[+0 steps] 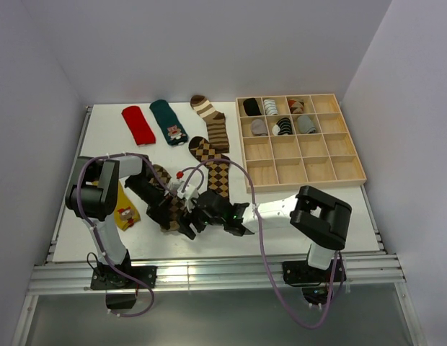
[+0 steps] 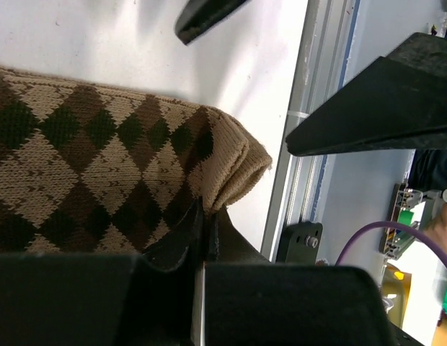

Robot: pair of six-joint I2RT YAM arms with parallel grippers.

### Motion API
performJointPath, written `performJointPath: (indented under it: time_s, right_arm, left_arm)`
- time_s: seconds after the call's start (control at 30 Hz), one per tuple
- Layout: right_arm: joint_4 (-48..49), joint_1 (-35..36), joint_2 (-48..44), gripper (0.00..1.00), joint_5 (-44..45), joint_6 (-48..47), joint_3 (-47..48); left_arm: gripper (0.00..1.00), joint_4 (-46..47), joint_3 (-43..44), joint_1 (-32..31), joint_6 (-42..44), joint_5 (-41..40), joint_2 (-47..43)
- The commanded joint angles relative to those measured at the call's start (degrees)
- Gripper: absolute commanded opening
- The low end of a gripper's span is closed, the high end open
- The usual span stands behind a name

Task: Roll the socks
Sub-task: Roll the sock at the center of the board.

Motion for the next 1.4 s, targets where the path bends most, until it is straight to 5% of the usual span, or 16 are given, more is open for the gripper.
performJointPath:
  time_s: [0.0,0.57,0.97,1.13,1.37]
  right_arm:
    - [1.47,0.36,0.95,0.8,-2.14,-1.39,2.48]
    - [2.88,0.53,7.19,0.77,-1.09,-0.95,5.82]
    - [6.57,0.45,9.48,0.51,2.42,1.15,5.64]
    - [6.57,0.18,11.14,0.31,3.12,3.26,6.17]
    - [7.1,-0.69,10.45,0.06,3.04,8.62,4.07]
  left_arm:
    - [0.0,1.07,1.22,-0.11,-0.48,1.85,0.61]
    - [0.0,3.88,0.69,-0.2,-4.17,0.61,0.26]
    - [0.0,5.11,0.52,-0.99,-6.37,0.0,-0.27]
    - [0.0,5.9,0.6,-1.07,-7.25,0.09,-0.71]
    - [0.24,10.29,-0.89,-0.81,-10.5,0.79,-5.01]
